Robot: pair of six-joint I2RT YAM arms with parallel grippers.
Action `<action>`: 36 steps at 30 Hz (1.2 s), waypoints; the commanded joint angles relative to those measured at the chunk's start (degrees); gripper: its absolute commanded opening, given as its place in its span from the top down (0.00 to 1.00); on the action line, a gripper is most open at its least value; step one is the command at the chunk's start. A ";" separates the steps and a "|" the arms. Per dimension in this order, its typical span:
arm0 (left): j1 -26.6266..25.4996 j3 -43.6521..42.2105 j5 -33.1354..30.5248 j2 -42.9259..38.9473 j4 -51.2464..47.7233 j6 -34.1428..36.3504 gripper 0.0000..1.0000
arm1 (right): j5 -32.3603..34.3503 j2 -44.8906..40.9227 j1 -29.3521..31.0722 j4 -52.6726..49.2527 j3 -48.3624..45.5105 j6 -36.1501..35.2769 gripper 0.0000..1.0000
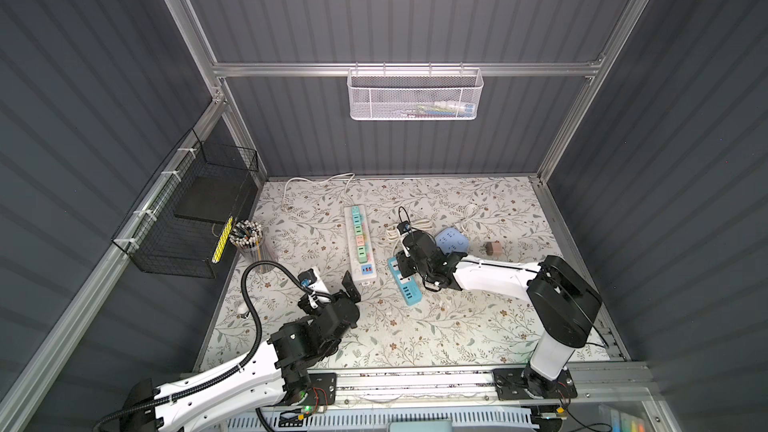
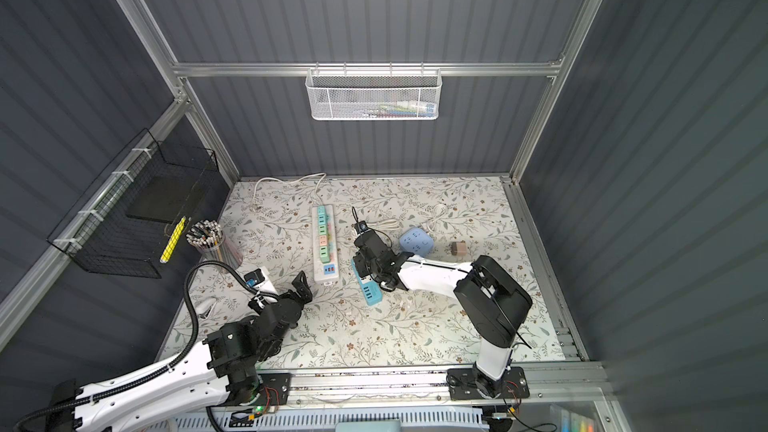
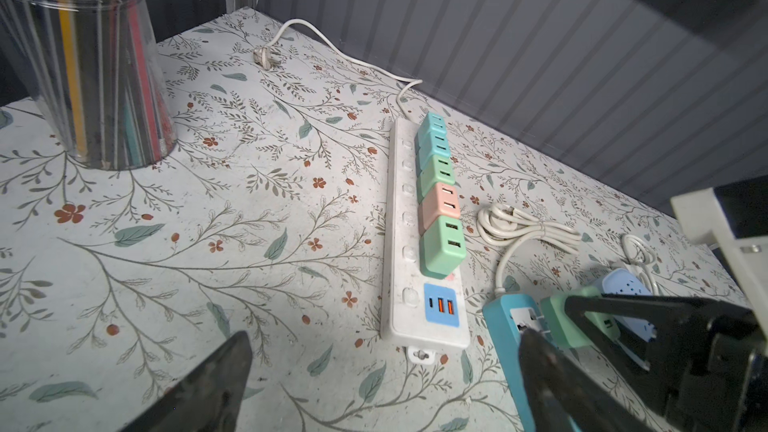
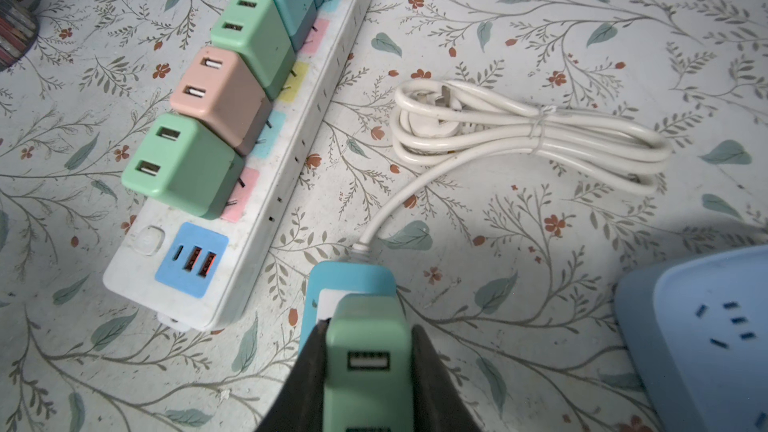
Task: Insert the plug
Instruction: 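Carry the green charger over the teal strip with the right while the left withdraws, then lower and press the green charger into a teal strip socket with the right gripper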
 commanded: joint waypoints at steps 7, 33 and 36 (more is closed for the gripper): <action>0.43 1.01 -5.74 -2.92 0.50 4.63 0.00 | 1.47 2.65 0.45 -2.46 1.21 1.44 0.85; 0.45 -0.01 -3.84 -0.39 2.92 5.31 0.00 | -0.34 7.40 1.33 -8.44 0.85 5.23 0.79; 0.47 0.25 -2.87 -0.08 5.58 8.17 0.00 | -2.19 3.68 1.09 -9.66 2.04 4.61 0.61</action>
